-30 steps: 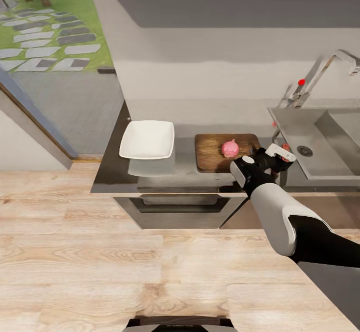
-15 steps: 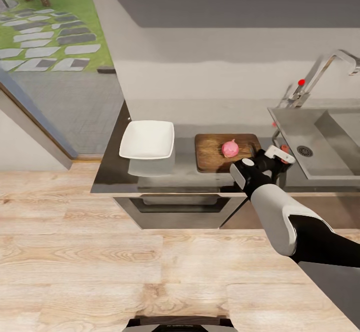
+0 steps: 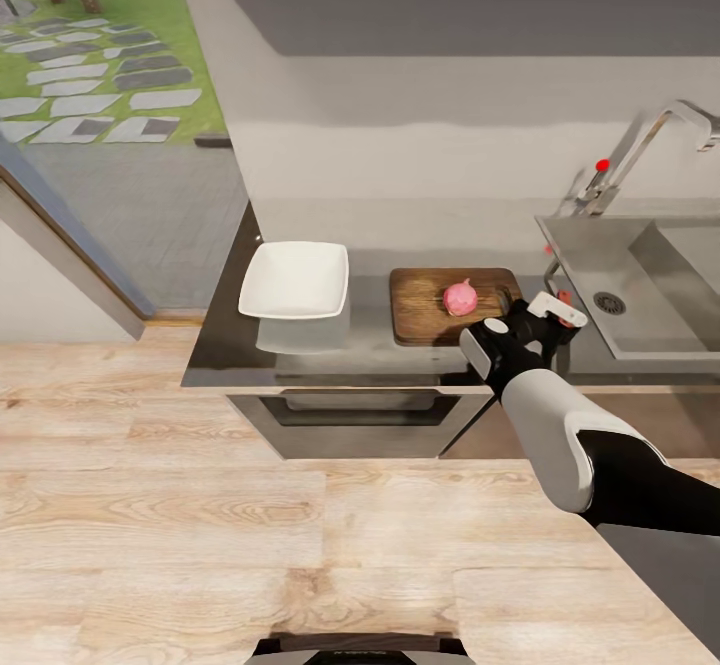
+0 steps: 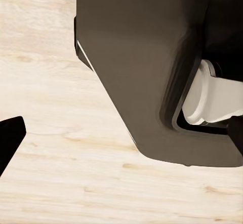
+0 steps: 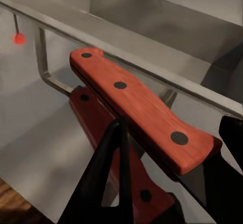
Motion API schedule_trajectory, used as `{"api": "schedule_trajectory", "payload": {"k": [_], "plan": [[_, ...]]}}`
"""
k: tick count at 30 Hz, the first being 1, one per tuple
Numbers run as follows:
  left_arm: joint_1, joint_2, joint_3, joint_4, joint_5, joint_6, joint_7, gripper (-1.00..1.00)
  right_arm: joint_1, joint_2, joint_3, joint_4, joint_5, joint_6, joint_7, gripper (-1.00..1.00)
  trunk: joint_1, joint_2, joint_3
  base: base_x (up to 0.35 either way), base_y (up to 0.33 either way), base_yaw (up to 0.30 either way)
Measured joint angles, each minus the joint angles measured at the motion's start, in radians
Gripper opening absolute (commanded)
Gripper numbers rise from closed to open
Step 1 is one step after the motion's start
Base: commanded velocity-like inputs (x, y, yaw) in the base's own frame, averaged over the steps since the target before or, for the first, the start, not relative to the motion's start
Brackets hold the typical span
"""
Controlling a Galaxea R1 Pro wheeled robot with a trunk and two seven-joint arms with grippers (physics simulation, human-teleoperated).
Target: In the kitchen, take the Vidalia onion out of the sink, dice it on the chopping board with the paring knife, put the diced onion into the bowl on the countertop, then place both the paring knife and the chopping board into the sink.
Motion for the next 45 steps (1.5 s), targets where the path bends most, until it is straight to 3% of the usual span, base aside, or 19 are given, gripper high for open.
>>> {"api": "schedule_trajectory", "payload": {"k": [5, 6, 37, 42, 45], "plan": [[0.0, 0.0, 0.0, 0.0, 0.0, 0.0, 0.0, 1.0, 0.0, -0.008, 0.002, -0.002, -0.007, 0.004, 0.0, -1.0, 0.0, 0.0, 0.0, 0.0, 0.0, 0.0], [0.0, 0.0, 0.0, 0.0, 0.0, 0.0, 0.0, 1.0, 0.0, -0.01, 0.002, -0.002, -0.007, 0.004, 0.0, 1.0, 0.0, 0.0, 0.0, 0.0, 0.0, 0.0], [0.0, 0.0, 0.0, 0.0, 0.0, 0.0, 0.0, 1.0, 0.0, -0.018, 0.0, -0.001, -0.008, 0.006, -0.007, 1.0, 0.0, 0.0, 0.0, 0.0, 0.0, 0.0], [0.0, 0.0, 0.0, 0.0, 0.0, 0.0, 0.0, 1.0, 0.0, -0.018, -0.01, -0.094, -0.017, 0.018, -0.011, 1.0, 0.0, 0.0, 0.0, 0.0, 0.0, 0.0], [0.0, 0.0, 0.0, 0.0, 0.0, 0.0, 0.0, 1.0, 0.001, -0.018, -0.009, -0.171, -0.017, 0.093, -0.015, 1.0, 0.0, 0.0, 0.0, 0.0, 0.0, 0.0]]}}
